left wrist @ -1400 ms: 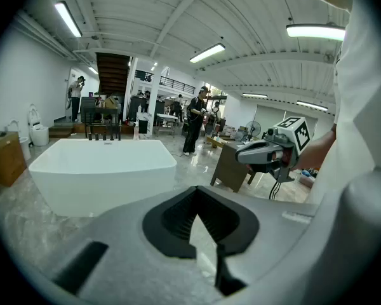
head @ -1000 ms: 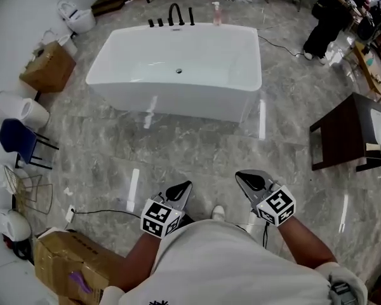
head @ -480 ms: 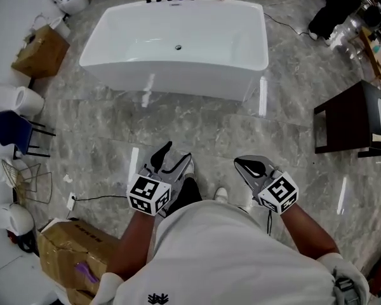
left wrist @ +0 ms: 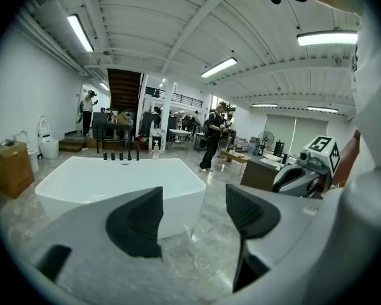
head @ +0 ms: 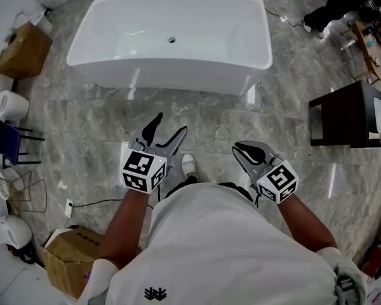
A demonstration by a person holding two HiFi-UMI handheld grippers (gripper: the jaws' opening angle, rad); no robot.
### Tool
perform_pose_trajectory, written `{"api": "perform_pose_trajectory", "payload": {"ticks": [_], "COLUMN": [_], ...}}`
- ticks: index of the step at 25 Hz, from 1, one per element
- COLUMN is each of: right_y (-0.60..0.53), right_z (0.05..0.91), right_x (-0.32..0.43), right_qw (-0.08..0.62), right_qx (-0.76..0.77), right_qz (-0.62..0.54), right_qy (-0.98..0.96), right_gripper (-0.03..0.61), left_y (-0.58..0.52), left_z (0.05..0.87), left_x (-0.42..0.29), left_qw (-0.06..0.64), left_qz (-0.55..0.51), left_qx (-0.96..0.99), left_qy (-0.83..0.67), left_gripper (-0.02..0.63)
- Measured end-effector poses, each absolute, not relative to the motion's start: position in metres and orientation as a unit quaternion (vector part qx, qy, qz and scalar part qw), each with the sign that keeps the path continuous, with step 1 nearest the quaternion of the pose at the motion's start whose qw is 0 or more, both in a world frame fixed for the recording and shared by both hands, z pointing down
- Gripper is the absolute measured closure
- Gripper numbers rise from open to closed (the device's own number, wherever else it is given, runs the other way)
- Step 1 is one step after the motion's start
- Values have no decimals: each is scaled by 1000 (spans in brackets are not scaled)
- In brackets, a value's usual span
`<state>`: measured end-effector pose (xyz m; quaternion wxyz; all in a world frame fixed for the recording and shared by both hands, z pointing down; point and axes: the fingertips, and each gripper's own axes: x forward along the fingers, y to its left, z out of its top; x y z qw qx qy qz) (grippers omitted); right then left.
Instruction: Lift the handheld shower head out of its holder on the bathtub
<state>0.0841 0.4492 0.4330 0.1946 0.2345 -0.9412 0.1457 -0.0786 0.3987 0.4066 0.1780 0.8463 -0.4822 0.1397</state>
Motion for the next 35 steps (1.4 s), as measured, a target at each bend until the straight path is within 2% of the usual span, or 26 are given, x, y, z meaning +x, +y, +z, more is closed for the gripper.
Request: {"api": "perform_pose_trajectory", "payload": {"ticks": [7,17,27,35], "right_y": [415,363,237,133], "right_z": [421,420,423,431], "right_x": [31,19,36,76], "right_qw": [195,198,179,165], "right_qx": [254,255,247,268], "right_qz": [133,144,145,162], "right_qy": [-938,-935,-941,-935], "right_gripper": [545,557,563,563], "left_y": [364,313,204,99], "left_z": [415,428,424,414], "left_x": [-124,-132,-124,-89], "left_qw": [177,183,181,173], "left_qz": [147,143,165,182], "left_qx": [855,851,840,839], "left_qy": [-464,-472,-485,-482], "left_gripper": [310,310,311,311]}}
